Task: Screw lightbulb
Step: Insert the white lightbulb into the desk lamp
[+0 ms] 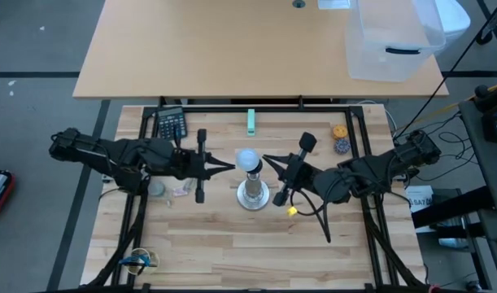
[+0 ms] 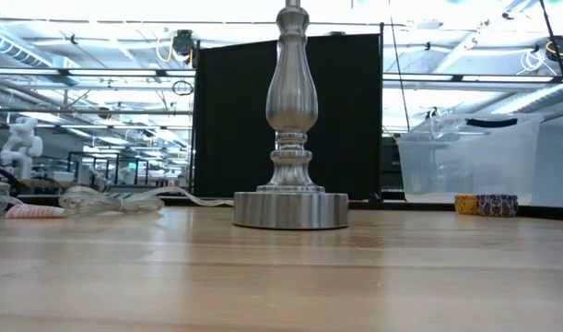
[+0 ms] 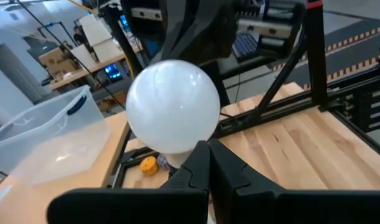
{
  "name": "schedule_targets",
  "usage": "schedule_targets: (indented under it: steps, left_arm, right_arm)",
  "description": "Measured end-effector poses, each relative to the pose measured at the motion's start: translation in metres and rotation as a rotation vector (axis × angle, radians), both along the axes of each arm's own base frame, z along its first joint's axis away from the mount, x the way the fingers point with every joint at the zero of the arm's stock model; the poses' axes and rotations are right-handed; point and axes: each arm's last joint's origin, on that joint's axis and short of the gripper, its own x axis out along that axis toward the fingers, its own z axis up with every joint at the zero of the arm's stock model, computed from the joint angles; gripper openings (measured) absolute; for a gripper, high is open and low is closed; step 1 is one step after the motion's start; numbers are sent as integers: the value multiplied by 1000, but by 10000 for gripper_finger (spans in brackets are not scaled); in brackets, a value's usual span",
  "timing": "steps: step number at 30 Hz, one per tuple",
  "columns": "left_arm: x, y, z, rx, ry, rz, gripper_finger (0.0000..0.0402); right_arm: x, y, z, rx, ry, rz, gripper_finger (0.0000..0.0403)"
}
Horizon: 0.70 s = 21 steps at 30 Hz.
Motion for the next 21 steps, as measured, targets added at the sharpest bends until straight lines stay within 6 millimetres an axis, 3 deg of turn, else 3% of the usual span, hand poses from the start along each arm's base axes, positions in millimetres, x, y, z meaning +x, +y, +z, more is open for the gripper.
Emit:
schedule_targets:
  steps: [10,21]
  left_arm:
    - [2,0,0,0,-13,1,0]
    - [5,5,4,13,-57,26,0]
  right_arm:
    - [7,-15,1,20,-13,-11,0]
    - [8,-17,1,24,-11,6,0]
